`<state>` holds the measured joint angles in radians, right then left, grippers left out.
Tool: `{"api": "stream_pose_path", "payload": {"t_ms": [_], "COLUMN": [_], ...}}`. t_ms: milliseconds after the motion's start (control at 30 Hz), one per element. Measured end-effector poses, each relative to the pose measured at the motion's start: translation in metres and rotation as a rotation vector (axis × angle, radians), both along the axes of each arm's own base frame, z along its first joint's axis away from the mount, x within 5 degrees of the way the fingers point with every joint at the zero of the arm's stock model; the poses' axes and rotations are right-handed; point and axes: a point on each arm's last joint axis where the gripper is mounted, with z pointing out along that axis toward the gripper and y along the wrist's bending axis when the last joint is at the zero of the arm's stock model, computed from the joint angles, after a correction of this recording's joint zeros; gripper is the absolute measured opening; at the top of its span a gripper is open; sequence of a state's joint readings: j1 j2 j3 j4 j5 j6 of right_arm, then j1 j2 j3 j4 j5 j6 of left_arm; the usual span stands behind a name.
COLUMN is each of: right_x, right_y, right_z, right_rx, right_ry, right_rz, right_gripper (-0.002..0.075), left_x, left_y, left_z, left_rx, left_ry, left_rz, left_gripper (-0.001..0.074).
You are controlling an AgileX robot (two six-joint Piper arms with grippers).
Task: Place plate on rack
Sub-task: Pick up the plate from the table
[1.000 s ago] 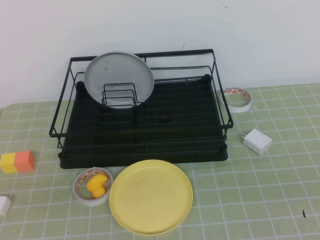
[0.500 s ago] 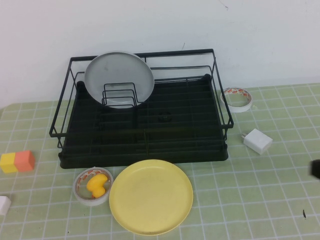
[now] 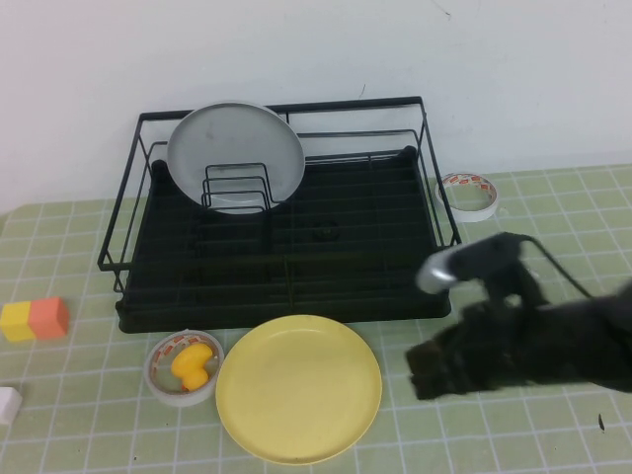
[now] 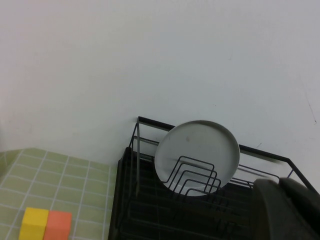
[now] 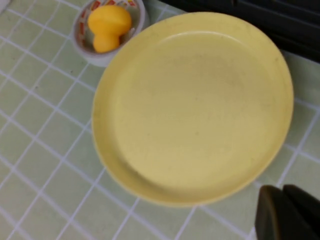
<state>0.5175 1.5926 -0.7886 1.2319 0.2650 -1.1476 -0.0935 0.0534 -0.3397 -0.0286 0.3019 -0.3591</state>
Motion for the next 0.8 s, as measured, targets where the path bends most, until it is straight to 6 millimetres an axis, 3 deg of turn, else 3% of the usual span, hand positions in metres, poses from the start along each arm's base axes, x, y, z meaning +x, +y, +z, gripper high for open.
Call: {"api": "stream_pose_path", "payload": {"t_ms": [267, 367, 533, 800], "right_x": [0.045, 0.053, 0.062, 0.076], "right_y": [0.030, 0.038, 0.047, 0.049], "right_z": [-0.036, -0.044, -0.054, -0.079], "right_rx": [-0.070, -0.064, -0.086, -0.200], "right_ry": [0.044, 0.091, 0.178, 0.247], "right_rz": [0.051, 0.066, 0.099, 0.078], "right_gripper": [0.0022, 0.0092, 0.0295, 0.0348], "left_x": [0.000, 0.000, 0.000, 0.000], "left_y": [0.000, 0.000, 0.000, 0.000], "left_z": [0.000, 0.000, 0.000, 0.000], "left_rx": [0.000, 0.009, 0.014, 0.018], "left_ry": [0.002, 0.001, 0.001, 0.000], "left_rz": [0.000, 0.000, 0.001, 0.003], "left_gripper": [-0.0003, -0.0003, -0.0003, -0.0003]}}
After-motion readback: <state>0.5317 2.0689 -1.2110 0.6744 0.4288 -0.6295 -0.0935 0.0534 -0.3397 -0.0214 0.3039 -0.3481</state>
